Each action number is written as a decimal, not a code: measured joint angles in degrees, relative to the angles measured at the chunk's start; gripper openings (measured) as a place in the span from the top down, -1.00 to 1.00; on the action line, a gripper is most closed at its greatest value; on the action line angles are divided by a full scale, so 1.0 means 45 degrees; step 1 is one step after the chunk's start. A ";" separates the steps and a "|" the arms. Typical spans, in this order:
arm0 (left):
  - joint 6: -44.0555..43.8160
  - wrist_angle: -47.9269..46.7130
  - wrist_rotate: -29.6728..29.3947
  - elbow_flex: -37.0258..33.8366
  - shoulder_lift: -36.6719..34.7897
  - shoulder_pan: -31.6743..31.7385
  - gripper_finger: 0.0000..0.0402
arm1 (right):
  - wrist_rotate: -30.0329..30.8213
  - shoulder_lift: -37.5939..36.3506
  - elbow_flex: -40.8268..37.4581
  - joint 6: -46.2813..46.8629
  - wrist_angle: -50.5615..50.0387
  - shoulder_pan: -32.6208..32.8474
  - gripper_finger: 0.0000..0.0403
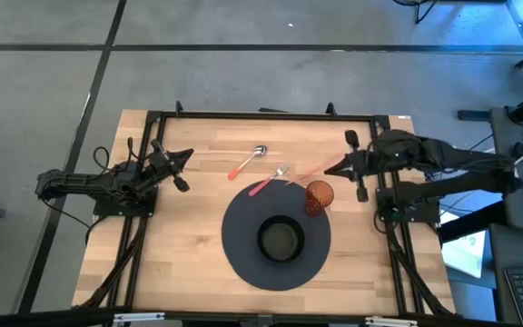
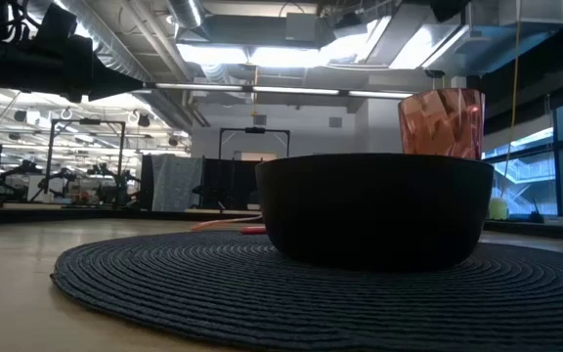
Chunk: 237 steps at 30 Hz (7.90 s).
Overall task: Pick & Place Utensil
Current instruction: Put the orange straw into the orange glass on the blue mat
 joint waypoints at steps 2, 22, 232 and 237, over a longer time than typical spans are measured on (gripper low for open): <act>0.0001 0.0000 -0.0001 0.0000 -0.0003 0.0001 0.98 | -0.1035 -0.0200 -0.0584 -0.0003 0.0753 -0.0754 0.98; 0.0044 -0.0073 -0.0007 0.0000 0.0000 -0.0001 0.98 | -0.5611 -0.0471 -0.3476 0.0084 0.4393 -0.5055 0.98; 0.0141 -0.0063 -0.0329 0.0000 0.0000 0.0001 0.98 | 1.9562 0.7412 0.6018 -0.3309 -1.2788 0.4103 1.00; 0.0141 -0.0063 -0.0329 0.0000 0.0000 0.0003 0.98 | 1.9656 0.7412 0.6017 -0.3812 -1.2934 0.4328 1.00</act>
